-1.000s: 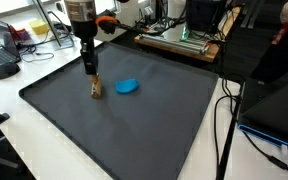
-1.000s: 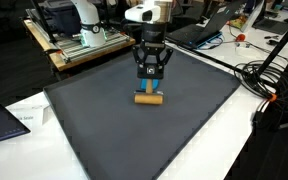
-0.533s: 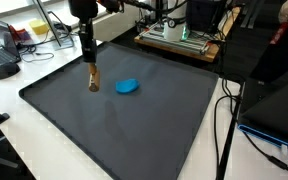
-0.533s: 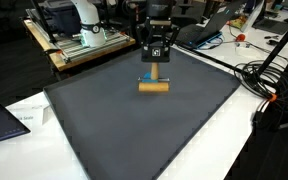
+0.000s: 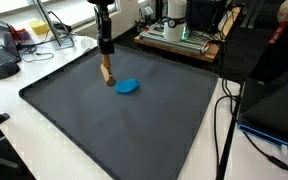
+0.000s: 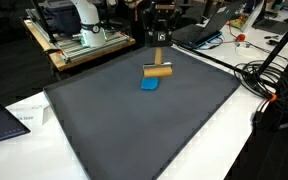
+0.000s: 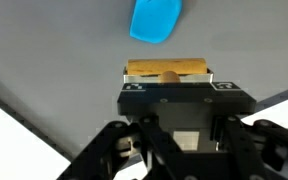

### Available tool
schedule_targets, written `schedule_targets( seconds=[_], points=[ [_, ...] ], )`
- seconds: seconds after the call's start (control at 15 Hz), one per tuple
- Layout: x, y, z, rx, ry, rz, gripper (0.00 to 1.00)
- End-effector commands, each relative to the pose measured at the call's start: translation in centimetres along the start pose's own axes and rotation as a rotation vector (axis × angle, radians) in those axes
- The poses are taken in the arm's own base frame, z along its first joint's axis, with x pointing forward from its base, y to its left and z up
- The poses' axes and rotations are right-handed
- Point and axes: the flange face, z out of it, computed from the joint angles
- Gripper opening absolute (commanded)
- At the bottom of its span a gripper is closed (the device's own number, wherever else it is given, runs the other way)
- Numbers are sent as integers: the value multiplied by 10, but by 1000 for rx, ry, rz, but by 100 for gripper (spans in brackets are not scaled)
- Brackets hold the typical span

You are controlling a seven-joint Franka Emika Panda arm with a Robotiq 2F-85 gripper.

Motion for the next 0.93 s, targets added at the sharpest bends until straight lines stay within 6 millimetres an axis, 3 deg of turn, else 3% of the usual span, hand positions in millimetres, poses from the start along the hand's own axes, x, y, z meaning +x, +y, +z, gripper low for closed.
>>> schedule_targets(
  seconds=[0.0, 0.2, 0.27, 0.6, 0.67, 0.87],
  points=[
    [-22, 4, -20, 1, 10, -162, 22],
    [-26, -1, -30, 75, -4, -266, 22],
    [-22, -6, -13, 24, -10, -220, 47],
    [-23, -6, -21, 49, -10, -260, 47],
    [-22, -9, -18, 38, 6, -306, 22],
    [-25, -25, -5, 45, -8, -420, 22]
  ],
)
